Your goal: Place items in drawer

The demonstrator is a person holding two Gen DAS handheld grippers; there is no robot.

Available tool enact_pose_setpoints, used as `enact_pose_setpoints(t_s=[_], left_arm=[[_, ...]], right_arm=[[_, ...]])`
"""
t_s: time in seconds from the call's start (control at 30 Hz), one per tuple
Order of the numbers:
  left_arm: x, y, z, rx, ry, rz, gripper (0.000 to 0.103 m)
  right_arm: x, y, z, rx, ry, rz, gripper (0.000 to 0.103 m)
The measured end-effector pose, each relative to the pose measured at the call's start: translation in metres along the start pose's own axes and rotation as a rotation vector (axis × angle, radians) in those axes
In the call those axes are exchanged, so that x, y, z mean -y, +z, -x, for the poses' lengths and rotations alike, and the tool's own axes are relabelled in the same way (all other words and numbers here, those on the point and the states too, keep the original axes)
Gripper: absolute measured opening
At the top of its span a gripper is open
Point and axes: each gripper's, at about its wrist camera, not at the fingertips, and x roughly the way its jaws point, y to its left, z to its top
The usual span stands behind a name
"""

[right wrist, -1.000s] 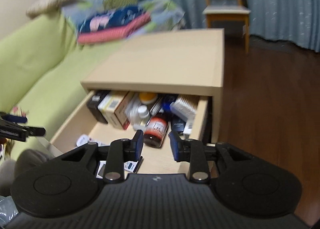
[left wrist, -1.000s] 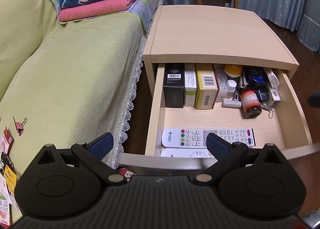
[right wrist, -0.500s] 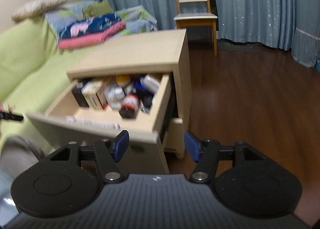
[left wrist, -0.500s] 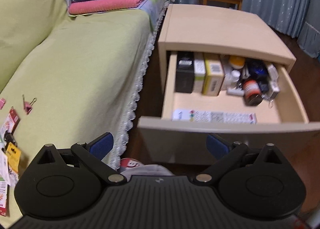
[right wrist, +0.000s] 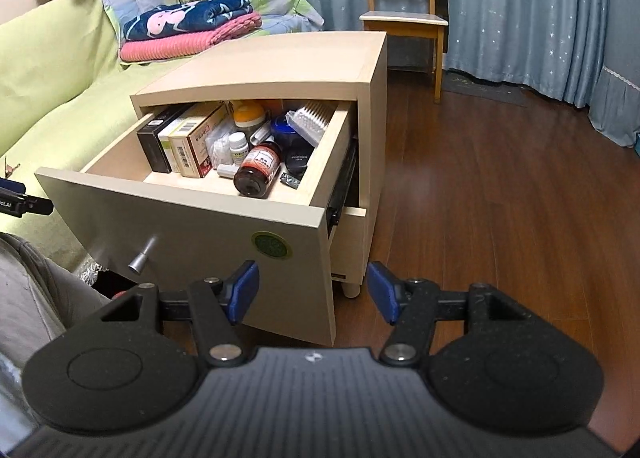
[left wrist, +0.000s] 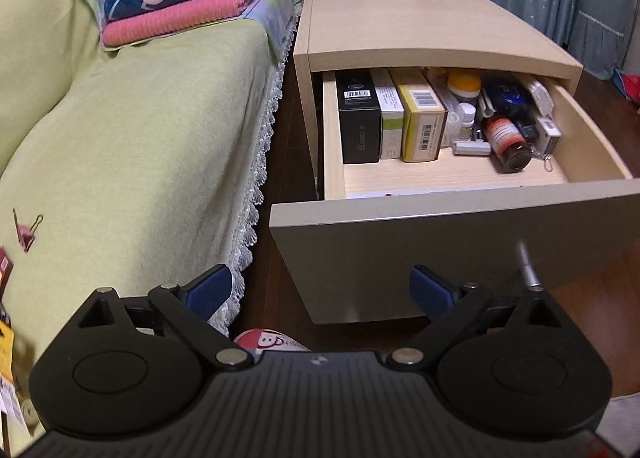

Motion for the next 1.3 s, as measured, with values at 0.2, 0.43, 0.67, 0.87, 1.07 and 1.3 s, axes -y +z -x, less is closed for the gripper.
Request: enact_pose_setpoints(t_s=[0.2, 0.43, 0.67, 0.87, 1.07, 1.3], left_arm=[[-0.005, 0.001, -0.013, 0.008, -0.028, 0.036, 0.079], [-0.005, 0.001, -0.016, 0.026, -0.064, 0.02, 0.076], [-0.004, 0.004, -0.018, 0.034, -0.089, 0.011, 0.069], [-0.007, 0.003, -0.018, 0.044, -0.113, 0.015, 0.068], [-0.007, 0.005, -0.019, 0.043, -0.119, 0.008, 0.068], [-0.004, 0.006, -0.02, 0.041, -0.103, 0.004, 0.068]], right_arm=[[-0.009, -0.003, -0.014, -0.03, -0.01, 0.041, 0.051], [-0.017, -0.004, -0.02, -0.017, -0.032, 0.079, 0.027], [-0.022, -0.001, -0.023, -0.008, -0.045, 0.083, 0.022], [-0.023, 0.001, -0.027, -0.011, -0.047, 0.069, 0.022], [-0.023, 0.003, -0.029, -0.009, -0.051, 0.069, 0.022], [-0.023, 0.006, -0.032, -0.005, -0.057, 0.065, 0.022]])
